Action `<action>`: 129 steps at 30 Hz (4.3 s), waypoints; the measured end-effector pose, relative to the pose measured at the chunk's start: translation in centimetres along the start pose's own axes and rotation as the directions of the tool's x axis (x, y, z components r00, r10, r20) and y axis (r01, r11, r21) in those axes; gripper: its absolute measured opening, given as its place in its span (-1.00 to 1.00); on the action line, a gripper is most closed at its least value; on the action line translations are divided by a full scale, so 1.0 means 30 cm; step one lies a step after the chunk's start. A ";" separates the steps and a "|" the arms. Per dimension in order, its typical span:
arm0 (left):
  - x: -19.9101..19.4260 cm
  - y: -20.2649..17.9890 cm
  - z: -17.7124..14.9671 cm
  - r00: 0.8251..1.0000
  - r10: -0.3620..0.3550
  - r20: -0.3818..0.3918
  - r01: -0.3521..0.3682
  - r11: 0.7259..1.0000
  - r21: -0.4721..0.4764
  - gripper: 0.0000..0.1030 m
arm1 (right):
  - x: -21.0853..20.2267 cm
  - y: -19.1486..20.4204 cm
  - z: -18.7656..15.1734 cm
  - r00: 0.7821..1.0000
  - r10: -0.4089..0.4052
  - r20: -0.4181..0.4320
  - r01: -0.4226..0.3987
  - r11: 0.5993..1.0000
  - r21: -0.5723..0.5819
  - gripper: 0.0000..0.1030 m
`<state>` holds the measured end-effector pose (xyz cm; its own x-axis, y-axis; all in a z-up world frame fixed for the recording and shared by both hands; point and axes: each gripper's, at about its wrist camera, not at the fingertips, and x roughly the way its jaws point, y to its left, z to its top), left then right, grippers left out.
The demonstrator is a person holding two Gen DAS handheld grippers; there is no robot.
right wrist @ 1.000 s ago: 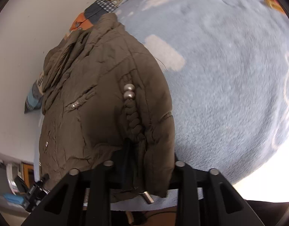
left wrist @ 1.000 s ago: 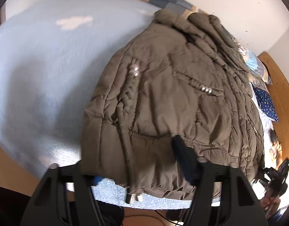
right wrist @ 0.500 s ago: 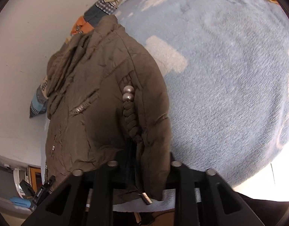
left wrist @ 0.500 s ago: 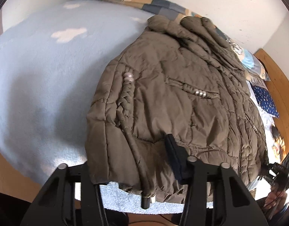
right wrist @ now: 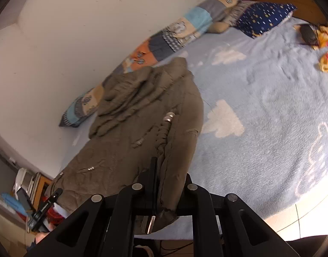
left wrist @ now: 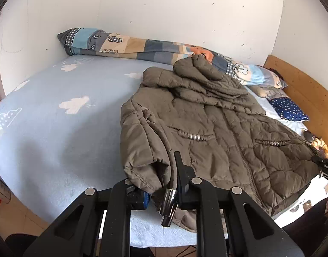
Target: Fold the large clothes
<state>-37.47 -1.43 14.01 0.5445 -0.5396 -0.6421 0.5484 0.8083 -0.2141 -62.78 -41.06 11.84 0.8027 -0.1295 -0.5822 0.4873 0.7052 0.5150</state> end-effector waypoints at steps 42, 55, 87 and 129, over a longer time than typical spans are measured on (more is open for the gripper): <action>-0.149 -0.075 0.470 0.974 -0.044 0.223 0.042 0.999 0.014 -0.66 | -0.147 0.160 0.407 0.975 0.170 0.146 -0.168 0.986 -0.025 -0.79; 0.030 -0.079 0.663 0.973 -0.004 0.229 0.001 1.000 0.015 -0.65 | 0.018 0.196 0.645 0.977 0.143 0.155 -0.138 0.989 -0.042 -0.79; 0.874 0.044 0.955 0.991 0.133 -0.031 -0.135 0.982 -0.131 0.35 | 0.912 -0.089 0.967 0.999 -0.017 -0.049 0.029 0.967 0.253 -0.56; 1.307 -0.398 0.709 0.985 0.001 -0.170 0.028 0.986 0.167 1.00 | 1.218 0.084 0.735 0.960 -0.236 -0.149 0.195 0.949 -0.248 0.00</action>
<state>-9.17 -37.25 7.03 0.4289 -0.4911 -0.7582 0.6619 0.7420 -0.1061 -24.62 -59.38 5.73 0.6047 -0.1869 -0.7742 0.5331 0.8172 0.2191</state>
